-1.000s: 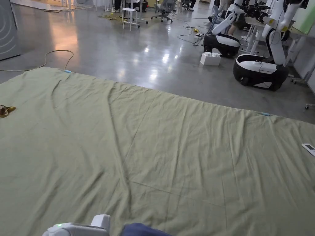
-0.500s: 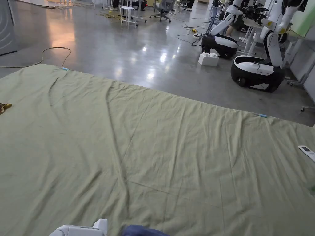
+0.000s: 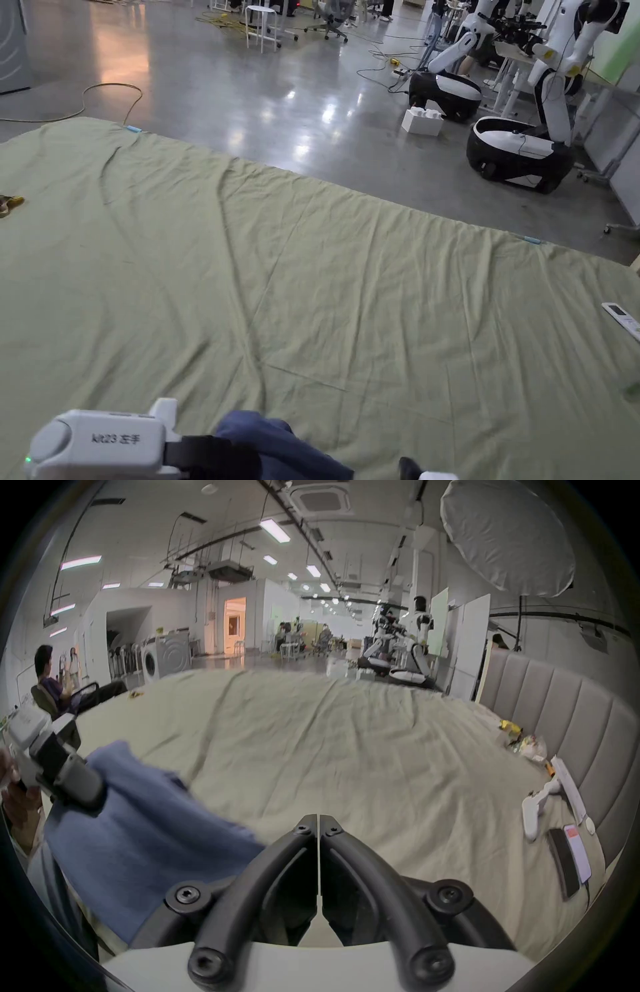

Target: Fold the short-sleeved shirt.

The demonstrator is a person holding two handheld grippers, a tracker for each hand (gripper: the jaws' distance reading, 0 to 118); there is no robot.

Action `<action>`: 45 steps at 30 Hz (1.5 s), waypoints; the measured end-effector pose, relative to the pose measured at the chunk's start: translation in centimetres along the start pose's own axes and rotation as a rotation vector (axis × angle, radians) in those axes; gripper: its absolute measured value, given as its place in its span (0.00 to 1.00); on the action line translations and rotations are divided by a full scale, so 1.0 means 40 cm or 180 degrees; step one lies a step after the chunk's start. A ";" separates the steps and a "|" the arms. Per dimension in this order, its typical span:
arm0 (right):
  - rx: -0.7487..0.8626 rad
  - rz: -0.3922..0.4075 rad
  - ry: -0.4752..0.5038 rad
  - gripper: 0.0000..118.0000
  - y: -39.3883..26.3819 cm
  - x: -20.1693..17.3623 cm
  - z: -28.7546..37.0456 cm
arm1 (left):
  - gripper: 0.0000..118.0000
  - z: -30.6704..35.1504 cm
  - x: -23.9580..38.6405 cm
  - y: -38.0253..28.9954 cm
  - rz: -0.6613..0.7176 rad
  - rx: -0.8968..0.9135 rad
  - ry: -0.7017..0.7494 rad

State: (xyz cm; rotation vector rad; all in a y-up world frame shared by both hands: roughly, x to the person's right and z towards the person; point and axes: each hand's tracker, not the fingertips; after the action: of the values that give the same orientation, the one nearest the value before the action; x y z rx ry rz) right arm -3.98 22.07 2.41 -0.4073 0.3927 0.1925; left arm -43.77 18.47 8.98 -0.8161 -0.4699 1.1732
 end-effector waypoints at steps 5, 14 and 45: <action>0.0492 -0.0124 -0.0153 0.01 0.154 0.062 0.013 | 0.19 0.217 -0.017 0.111 -0.0108 0.0102 0.0216; 0.1075 -0.0106 -0.0329 0.01 0.326 0.129 0.072 | 0.19 0.561 -0.004 0.240 -0.0143 0.0274 0.1046; 0.0857 -0.0221 -0.0298 0.01 0.252 0.146 0.052 | 0.46 0.539 0.150 0.185 -0.1614 0.1653 0.3543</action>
State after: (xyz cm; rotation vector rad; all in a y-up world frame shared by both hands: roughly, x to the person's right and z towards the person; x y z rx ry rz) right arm -0.59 32.62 -1.70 -0.1459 0.3069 0.0887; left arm -61.53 32.03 16.45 -0.7053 0.5180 0.2229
